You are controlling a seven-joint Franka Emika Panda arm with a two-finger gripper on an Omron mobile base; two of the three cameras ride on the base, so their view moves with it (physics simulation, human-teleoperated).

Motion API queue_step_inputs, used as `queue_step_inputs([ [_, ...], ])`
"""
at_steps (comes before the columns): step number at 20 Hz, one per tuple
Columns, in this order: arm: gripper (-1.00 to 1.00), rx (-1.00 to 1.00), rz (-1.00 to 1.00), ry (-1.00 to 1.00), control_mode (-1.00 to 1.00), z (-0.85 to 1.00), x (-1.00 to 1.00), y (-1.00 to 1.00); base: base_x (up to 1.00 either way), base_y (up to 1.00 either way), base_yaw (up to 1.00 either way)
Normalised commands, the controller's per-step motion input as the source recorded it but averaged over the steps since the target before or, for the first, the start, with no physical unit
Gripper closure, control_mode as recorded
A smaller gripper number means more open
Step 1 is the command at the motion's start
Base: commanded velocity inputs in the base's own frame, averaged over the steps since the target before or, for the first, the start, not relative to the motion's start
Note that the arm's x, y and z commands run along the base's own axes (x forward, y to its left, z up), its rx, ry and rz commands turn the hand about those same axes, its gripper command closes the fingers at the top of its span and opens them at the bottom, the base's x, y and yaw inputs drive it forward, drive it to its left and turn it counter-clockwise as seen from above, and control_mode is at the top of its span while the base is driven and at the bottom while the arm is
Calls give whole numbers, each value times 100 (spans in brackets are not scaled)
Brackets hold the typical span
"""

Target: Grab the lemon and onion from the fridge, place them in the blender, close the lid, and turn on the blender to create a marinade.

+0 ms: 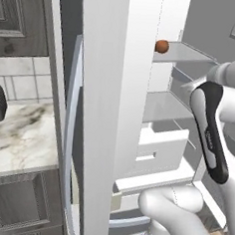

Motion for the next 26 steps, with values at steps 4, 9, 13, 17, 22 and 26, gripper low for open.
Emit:
queue_step_inputs([
  [4,-100,5,0,-8,-100,25,36,0,0,0,0],
  [9,-100,2,-6,0,-100,5,47,3,0,0,0],
  [13,-100,0,-13,0,-100,20,48,15,0,0,0],
  [17,-100,3,-14,0,-100,14,61,5,0,0,0],
  [22,-100,13,-8,0,-100,15,52,1,0,0,0],
  [26,-100,18,-6,0,-100,4,36,0,0,0,0],
])
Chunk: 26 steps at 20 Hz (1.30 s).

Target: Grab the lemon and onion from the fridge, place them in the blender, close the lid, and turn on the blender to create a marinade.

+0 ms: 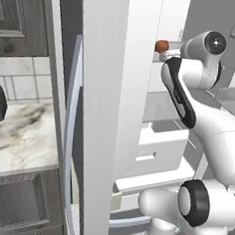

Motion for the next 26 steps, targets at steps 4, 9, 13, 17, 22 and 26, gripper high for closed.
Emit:
queue_step_inputs([
  [4,-100,19,-5,0,-100,0,27,0,0,0,0],
  [9,-100,15,-2,0,-100,0,39,0,0,0,0],
  [13,-100,8,0,0,-100,0,42,0,0,0,0],
  [17,-100,2,0,0,-100,0,48,0,0,0,0],
  [22,-100,0,0,0,-100,0,48,0,0,0,0],
  [26,-100,0,0,0,-100,0,44,0,0,0,0],
])
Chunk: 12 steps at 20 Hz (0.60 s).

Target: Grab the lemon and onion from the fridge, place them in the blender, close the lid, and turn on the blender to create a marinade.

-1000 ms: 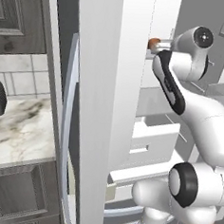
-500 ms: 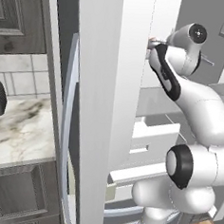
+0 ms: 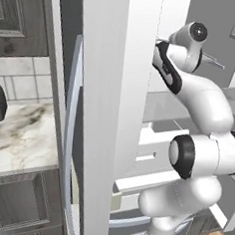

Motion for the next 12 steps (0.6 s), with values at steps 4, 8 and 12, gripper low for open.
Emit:
queue_step_inputs([
  [4,-100,0,0,0,-100,-4,44,0,0,0,0],
  [8,-100,0,0,0,-100,-9,43,0,0,0,0],
  [12,-100,0,-1,1,-100,-13,44,0,0,0,0],
])
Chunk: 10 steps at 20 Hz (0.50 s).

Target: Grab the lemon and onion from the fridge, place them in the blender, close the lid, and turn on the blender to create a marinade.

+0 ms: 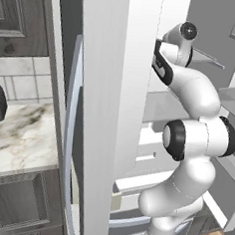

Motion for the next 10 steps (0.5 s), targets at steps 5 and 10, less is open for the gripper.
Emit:
queue_step_inputs([
  [5,-100,0,-2,0,-100,-7,36,-4,0,0,0],
  [10,-100,0,-4,1,-100,-7,26,-8,0,0,0],
])
